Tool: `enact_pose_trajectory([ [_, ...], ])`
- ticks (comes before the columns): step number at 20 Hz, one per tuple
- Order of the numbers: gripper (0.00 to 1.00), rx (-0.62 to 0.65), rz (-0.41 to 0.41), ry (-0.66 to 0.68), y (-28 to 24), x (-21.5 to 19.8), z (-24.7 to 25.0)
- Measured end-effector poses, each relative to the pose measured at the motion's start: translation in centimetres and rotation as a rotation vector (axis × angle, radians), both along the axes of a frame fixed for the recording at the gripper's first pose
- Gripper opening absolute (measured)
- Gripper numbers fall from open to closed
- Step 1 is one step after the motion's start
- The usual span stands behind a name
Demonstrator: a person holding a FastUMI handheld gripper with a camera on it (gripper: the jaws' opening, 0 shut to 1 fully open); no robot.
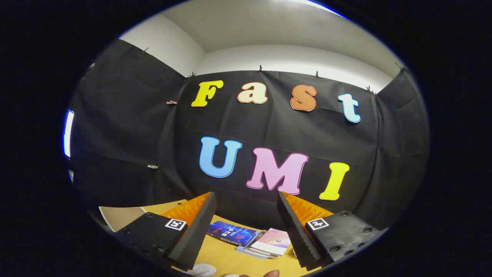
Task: Open the storage box then place both shoes into the box .Put the left shoe in first, then the right shoe, with the right side of both shoes facing outward in a uniform manner.
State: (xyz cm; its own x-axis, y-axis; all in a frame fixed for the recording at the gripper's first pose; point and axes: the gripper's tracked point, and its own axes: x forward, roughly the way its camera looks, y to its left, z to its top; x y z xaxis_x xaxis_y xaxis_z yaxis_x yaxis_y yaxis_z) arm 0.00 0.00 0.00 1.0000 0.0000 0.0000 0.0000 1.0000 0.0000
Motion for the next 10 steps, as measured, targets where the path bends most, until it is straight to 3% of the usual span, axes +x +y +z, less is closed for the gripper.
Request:
enact_pose_trajectory([
  [10,0.98,-0.083,-0.100,0.046,2.1,1.1,-0.7],
])
